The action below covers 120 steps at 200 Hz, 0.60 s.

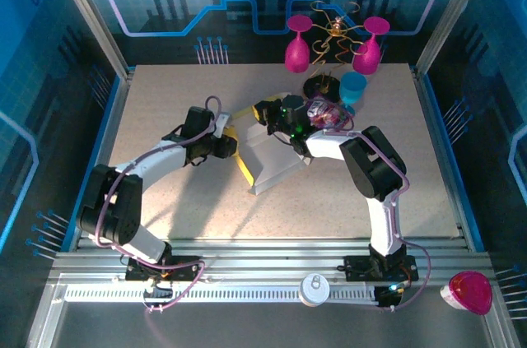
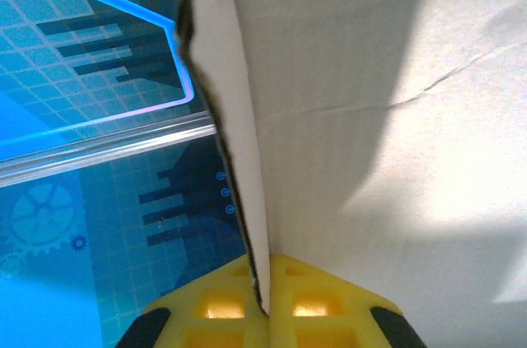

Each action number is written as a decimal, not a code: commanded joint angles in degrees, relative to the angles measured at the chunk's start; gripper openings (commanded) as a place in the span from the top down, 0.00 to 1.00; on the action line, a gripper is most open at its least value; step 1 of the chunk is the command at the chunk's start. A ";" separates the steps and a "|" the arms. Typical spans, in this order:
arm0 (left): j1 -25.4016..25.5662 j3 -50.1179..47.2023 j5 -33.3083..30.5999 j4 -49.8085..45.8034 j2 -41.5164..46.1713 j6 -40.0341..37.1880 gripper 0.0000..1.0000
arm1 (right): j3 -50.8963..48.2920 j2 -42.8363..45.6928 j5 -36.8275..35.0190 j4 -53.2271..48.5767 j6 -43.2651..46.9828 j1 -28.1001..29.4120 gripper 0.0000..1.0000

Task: Fold the paper box

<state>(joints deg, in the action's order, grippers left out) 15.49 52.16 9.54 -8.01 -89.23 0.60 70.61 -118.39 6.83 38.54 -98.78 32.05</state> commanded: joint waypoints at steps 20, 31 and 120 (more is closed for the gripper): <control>0.76 4.66 -5.14 -0.62 -2.48 1.83 0.64 | 0.93 -1.49 3.36 -2.22 -0.45 0.51 1.00; 1.08 5.54 -6.63 -1.20 -3.02 2.25 0.64 | 0.93 -1.50 3.44 -2.33 -0.53 0.55 1.00; 2.77 10.68 -15.03 -5.99 -8.19 5.81 0.70 | 1.70 -1.93 3.19 -2.59 -1.34 0.41 1.00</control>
<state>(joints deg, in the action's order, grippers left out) 18.11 60.97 -1.17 -14.52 -95.96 4.58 71.02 -118.65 6.44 38.09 -99.29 31.92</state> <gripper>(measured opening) 0.319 0.052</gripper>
